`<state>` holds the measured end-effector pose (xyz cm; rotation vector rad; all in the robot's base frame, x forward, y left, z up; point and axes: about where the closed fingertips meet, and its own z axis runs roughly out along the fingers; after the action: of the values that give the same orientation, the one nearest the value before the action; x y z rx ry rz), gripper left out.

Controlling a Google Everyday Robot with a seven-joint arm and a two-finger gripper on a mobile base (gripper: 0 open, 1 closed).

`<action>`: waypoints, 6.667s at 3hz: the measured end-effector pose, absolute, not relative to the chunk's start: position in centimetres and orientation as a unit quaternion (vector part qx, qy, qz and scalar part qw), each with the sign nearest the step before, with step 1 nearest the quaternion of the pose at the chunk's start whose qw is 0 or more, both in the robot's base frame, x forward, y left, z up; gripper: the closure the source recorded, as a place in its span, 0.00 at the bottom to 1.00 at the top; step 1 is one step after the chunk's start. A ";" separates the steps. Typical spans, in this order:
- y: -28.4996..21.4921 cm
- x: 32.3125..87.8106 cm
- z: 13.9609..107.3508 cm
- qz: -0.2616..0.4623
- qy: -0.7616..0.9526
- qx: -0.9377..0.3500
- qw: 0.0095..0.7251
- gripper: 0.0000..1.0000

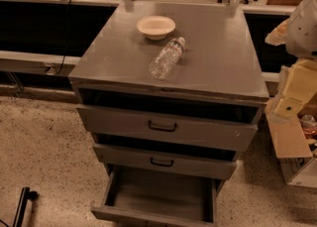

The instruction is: Close bottom drawer

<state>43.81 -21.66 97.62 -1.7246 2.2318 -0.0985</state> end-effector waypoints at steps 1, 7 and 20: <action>-21.7 43.8 97.6 -0.034 0.781 -0.603 0.159 0.00; -6.4 40.6 66.9 0.213 0.720 -0.614 0.245 0.00; -9.7 34.5 17.4 0.243 0.710 -0.565 0.344 1.00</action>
Offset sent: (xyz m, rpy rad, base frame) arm 0.0509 0.0736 -0.1382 0.2838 0.1002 0.1407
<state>34.55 -9.67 17.42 -1.4665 1.8444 0.6304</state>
